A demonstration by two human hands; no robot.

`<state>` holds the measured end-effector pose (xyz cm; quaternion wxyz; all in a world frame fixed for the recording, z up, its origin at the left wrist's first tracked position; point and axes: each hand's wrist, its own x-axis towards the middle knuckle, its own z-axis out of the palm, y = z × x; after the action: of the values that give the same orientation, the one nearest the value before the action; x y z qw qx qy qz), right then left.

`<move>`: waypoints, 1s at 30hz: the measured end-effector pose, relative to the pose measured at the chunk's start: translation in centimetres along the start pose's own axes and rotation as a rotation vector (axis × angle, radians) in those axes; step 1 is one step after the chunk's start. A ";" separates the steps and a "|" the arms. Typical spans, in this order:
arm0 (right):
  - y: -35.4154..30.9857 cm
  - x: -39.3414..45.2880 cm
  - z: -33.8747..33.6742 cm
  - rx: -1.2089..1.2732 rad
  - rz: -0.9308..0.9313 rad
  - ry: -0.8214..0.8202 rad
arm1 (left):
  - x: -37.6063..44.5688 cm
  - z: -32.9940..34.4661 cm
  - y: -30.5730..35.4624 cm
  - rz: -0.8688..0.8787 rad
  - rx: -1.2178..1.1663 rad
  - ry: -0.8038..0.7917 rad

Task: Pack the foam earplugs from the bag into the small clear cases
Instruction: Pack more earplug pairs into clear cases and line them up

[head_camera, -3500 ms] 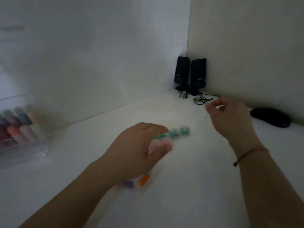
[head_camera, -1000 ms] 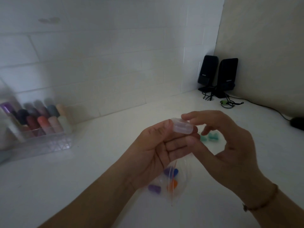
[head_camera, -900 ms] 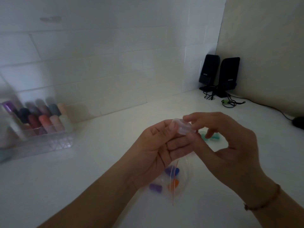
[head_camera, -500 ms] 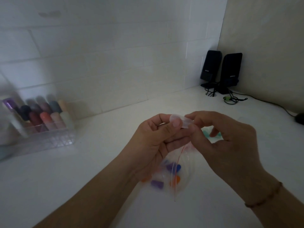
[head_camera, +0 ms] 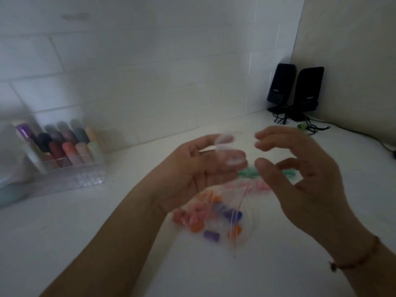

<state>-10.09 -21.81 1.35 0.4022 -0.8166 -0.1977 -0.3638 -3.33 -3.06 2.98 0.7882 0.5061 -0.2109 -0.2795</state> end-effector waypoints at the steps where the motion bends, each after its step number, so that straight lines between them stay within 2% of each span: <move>1: 0.0 0.0 -0.4 -0.006 0.009 -0.017 | 0.2 -0.4 0.3 0.011 -0.064 0.066; 3: 0.2 0.0 -0.9 -0.081 0.041 -0.155 | 0.5 -1.3 0.6 0.024 -0.165 0.204; 6: 0.8 -0.6 -0.8 -0.321 -0.011 -0.530 | 1.1 -2.3 0.3 -0.009 -0.283 0.379; 8: 0.8 -1.0 0.0 -0.418 -0.008 -0.763 | 1.3 -2.8 0.2 -0.033 -0.343 0.443; 10: 0.8 -1.4 1.0 -0.507 0.028 -0.878 | 1.3 -3.0 0.2 -0.046 -0.377 0.455; 11: 0.9 -1.6 1.6 -0.522 0.027 -0.871 | 1.2 -3.0 0.2 -0.051 -0.381 0.452; 18: 2.0 -2.0 4.1 -0.407 0.037 -0.520 | 1.0 -2.6 0.4 -0.069 -0.374 0.460; 30: 2.3 -2.3 6.1 -0.450 0.013 -0.510 | 1.0 -2.3 0.1 -0.092 -0.380 0.433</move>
<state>-7.55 -18.35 -4.06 0.1518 -0.9508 -0.2017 -0.1798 -1.14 -2.12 2.22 0.8822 0.4061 0.0415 -0.2349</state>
